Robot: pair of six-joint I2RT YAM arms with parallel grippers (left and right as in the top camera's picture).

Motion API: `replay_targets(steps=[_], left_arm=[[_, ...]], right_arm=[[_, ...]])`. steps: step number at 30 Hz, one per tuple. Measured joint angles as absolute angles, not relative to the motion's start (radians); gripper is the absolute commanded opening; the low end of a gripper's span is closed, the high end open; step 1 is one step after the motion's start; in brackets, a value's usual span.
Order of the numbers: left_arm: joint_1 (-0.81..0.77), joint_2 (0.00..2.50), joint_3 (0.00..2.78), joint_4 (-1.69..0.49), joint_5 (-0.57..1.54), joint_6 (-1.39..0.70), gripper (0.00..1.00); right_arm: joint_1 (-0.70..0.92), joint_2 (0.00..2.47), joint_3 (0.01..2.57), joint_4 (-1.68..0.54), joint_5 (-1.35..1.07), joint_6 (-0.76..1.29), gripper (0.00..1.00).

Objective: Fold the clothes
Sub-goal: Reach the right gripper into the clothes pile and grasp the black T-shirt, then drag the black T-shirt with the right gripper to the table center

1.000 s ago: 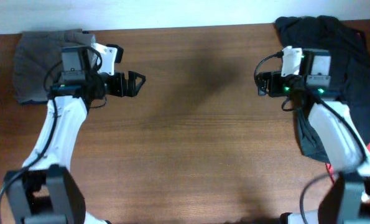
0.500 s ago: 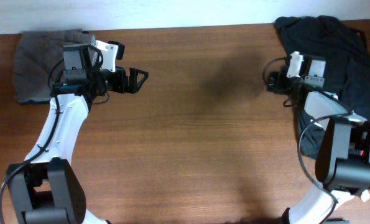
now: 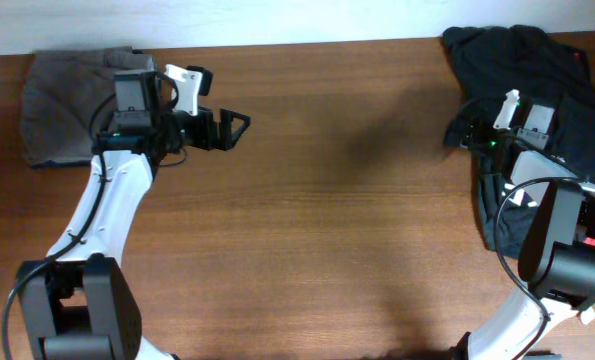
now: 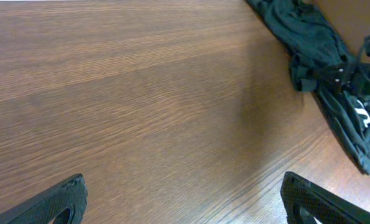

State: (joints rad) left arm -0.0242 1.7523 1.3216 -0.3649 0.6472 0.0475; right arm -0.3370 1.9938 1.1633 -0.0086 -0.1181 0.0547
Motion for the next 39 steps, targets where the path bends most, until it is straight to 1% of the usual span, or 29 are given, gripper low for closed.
replay_targets(steps=[2,5,8,13,16,19,21,25,27,29,32,33,34,39], left_arm=[[-0.036,1.752,1.322,-0.358,0.647,0.047,0.99],[-0.048,1.752,1.322,-0.350,0.647,0.045,0.99],[-0.050,1.752,1.322,-0.345,0.647,0.044,0.99],[-0.050,1.752,1.322,-0.324,0.647,0.044,0.99],[-0.050,1.752,1.322,-0.318,0.647,0.044,0.99],[-0.050,1.752,1.322,-0.313,0.647,0.044,0.99],[-0.050,1.752,1.322,-0.310,0.647,0.044,0.99],[-0.050,1.752,1.322,-0.305,0.647,0.044,0.99],[-0.049,1.752,1.322,-0.302,0.647,0.044,0.99],[-0.049,1.752,1.322,-0.302,0.647,0.044,0.99],[-0.050,1.752,1.322,-0.302,0.647,0.044,0.99],[-0.050,1.752,1.322,-0.302,0.647,0.044,0.99],[-0.049,1.752,1.322,-0.302,0.647,0.044,0.99],[-0.050,1.752,1.322,-0.302,0.647,0.044,0.99]], right_arm=[[-0.338,1.994,1.163,-0.023,-0.106,0.054,0.81],[-0.338,1.995,1.163,-0.025,-0.096,0.053,0.87],[-0.339,1.995,1.168,-0.028,-0.093,0.053,0.89],[-0.349,1.995,1.211,-0.076,-0.089,0.053,0.87],[-0.361,1.995,1.242,-0.113,-0.086,0.053,0.82],[-0.367,1.995,1.260,-0.136,-0.081,0.056,0.76],[-0.367,1.995,1.264,-0.154,-0.079,0.054,0.70],[-0.367,1.995,1.264,-0.186,-0.077,0.053,0.46],[-0.367,1.995,1.265,-0.194,-0.075,0.050,0.38],[-0.367,1.996,1.265,-0.199,-0.075,0.054,0.35],[-0.367,2.005,1.265,-0.203,-0.076,0.055,0.18],[-0.367,2.011,1.265,-0.202,-0.076,0.056,0.07],[-0.367,2.015,1.265,-0.202,-0.075,0.050,0.04],[-0.367,2.025,1.268,-0.206,-0.075,0.056,0.04]])
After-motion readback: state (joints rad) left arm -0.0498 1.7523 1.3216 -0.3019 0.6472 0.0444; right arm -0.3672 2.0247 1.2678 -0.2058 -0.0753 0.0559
